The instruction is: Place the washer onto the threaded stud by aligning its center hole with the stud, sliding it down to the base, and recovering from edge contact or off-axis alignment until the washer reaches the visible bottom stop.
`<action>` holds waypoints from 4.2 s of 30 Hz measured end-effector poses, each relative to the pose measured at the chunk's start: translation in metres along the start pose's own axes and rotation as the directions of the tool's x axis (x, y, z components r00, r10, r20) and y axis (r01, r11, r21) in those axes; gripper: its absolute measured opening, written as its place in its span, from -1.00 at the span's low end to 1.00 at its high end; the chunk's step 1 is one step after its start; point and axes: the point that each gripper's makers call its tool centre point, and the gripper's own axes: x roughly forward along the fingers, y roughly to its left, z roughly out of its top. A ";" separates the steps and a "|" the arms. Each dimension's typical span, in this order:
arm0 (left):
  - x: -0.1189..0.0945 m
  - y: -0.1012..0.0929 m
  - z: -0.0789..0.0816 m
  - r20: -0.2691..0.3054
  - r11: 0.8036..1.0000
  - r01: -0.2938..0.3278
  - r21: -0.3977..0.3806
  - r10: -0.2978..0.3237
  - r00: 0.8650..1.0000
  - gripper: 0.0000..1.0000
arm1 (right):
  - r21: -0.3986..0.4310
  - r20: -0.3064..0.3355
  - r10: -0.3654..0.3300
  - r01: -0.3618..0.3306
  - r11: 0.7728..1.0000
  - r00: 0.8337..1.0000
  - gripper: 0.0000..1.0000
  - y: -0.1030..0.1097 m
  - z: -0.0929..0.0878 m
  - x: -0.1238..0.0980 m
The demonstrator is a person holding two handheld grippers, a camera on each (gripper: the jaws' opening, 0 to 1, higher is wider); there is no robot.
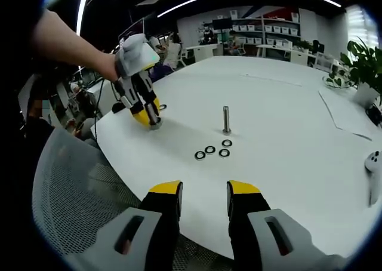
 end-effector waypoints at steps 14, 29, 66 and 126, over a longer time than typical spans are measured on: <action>-0.008 0.021 -0.032 -0.025 0.997 -0.025 -0.077 0.023 0.999 -0.46 | -0.001 -0.004 0.001 -0.001 1.000 1.000 -0.35 0.000 -0.001 0.000; -0.011 0.058 -0.046 -0.023 0.969 -0.100 -0.224 0.098 0.995 -0.48 | 0.000 -0.007 0.002 -0.002 1.000 1.000 -0.36 0.000 -0.001 0.000; 0.003 0.091 -0.027 -0.008 0.931 -0.131 -0.341 0.137 0.991 -0.53 | 0.000 -0.019 0.003 -0.003 1.000 1.000 -0.36 0.000 -0.003 0.000; -0.020 0.069 -0.036 -0.030 0.958 -0.087 -0.274 0.082 0.996 -0.62 | 0.005 -0.012 0.003 -0.003 1.000 1.000 -0.36 0.001 -0.002 0.000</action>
